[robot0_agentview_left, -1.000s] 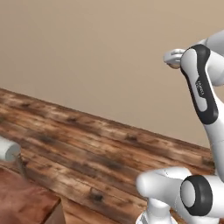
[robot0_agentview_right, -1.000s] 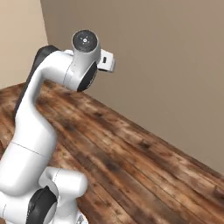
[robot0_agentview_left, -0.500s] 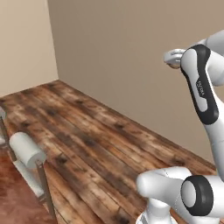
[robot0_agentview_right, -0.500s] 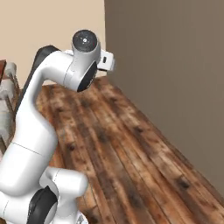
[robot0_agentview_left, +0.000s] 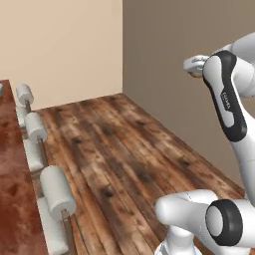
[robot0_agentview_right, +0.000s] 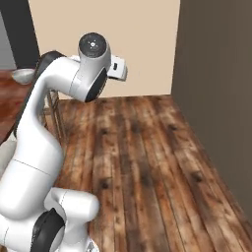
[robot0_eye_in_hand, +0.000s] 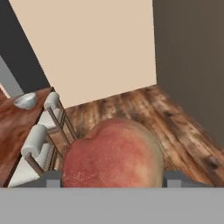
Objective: Retrieve the peach and mango from the fridge and place them into the bowl on the dining table.
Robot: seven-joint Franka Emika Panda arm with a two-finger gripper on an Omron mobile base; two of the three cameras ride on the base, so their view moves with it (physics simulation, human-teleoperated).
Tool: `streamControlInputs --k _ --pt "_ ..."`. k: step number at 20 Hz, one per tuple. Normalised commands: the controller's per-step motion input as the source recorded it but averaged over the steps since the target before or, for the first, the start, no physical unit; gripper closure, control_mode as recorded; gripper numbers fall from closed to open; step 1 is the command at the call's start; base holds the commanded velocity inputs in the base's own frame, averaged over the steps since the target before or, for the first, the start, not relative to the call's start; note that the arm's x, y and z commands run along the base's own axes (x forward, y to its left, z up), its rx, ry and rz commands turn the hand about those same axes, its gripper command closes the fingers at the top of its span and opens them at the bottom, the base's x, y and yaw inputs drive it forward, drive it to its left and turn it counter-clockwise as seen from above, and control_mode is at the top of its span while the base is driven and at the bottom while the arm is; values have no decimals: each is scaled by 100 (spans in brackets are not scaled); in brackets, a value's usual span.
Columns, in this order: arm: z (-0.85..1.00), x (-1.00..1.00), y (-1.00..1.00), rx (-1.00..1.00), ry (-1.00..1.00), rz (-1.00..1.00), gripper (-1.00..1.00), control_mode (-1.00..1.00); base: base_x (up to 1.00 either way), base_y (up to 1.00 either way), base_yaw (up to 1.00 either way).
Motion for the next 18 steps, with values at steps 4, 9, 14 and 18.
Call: streamControlInputs --k 4,9,14,18 --pt "0 0 0 0 0 0 100 100 100 -23 39" --pt "0 0 0 0 0 0 100 100 100 -18 39" --pt "0 0 0 0 0 0 100 100 100 -16 44" --pt "0 0 0 0 0 0 100 100 100 -19 48"
